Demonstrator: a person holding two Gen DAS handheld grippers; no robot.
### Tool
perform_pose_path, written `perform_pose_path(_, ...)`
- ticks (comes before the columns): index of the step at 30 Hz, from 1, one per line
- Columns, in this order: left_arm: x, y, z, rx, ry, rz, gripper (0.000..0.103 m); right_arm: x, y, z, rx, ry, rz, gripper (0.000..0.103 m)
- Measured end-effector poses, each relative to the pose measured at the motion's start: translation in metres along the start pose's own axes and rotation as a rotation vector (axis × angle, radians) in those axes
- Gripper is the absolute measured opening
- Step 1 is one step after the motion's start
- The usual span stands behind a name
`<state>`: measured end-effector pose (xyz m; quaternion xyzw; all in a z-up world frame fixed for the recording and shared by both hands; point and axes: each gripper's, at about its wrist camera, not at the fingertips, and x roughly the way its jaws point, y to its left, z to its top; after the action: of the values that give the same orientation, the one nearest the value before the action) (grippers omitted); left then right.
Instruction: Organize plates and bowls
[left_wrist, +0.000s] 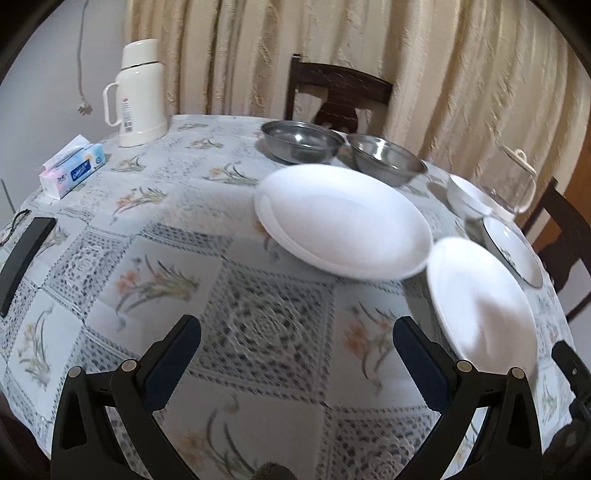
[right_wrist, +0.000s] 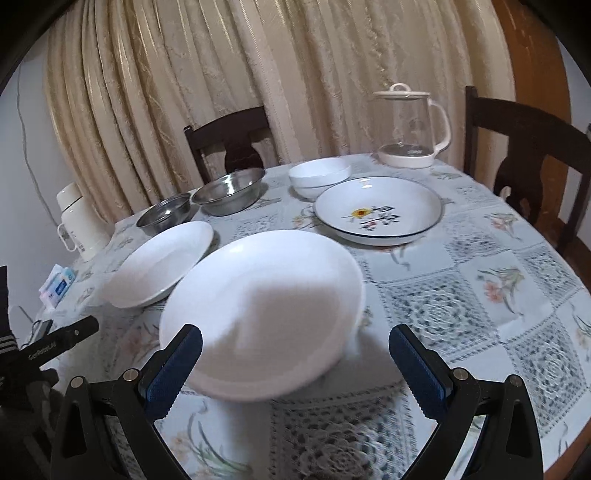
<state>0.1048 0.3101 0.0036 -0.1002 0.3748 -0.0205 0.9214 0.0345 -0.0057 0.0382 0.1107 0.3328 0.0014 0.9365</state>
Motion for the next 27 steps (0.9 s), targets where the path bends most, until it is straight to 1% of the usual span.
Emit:
perform_pose_path(2, 0.003, 0.006, 0.006, -0.019, -0.002, 0.001, 0.103, 0.004, 0.006, 0.006, -0.007, 0.011, 0.011, 0.103)
perform_pose_path(7, 0.016, 0.019, 0.025, -0.044, -0.002, 0.033, 0.103, 0.014, 0.024, 0.018, -0.048, 0.028, 0.021, 0.103)
perform_pose_path(11, 0.026, 0.025, 0.039, -0.061, -0.001, 0.029, 0.103, 0.025, 0.036, 0.029, -0.071, 0.055, 0.035, 0.103)
perform_pose_path(16, 0.042, 0.03, 0.055, -0.078, 0.006, 0.013, 0.103, 0.038, 0.041, 0.044, -0.054, 0.099, 0.063, 0.103)
perform_pose_path(20, 0.06, 0.034, 0.067, -0.101, 0.022, 0.017, 0.103, 0.049, 0.047, 0.052, -0.064, 0.118, 0.056, 0.103)
perform_pose_path(23, 0.072, 0.039, 0.075, -0.121, 0.034, 0.011, 0.103, 0.061, 0.051, 0.058, -0.067, 0.146, 0.055, 0.103)
perform_pose_path(27, 0.084, 0.041, 0.084, -0.131, 0.037, 0.0, 0.103, 0.08, 0.056, 0.067, -0.05, 0.199, 0.074, 0.103)
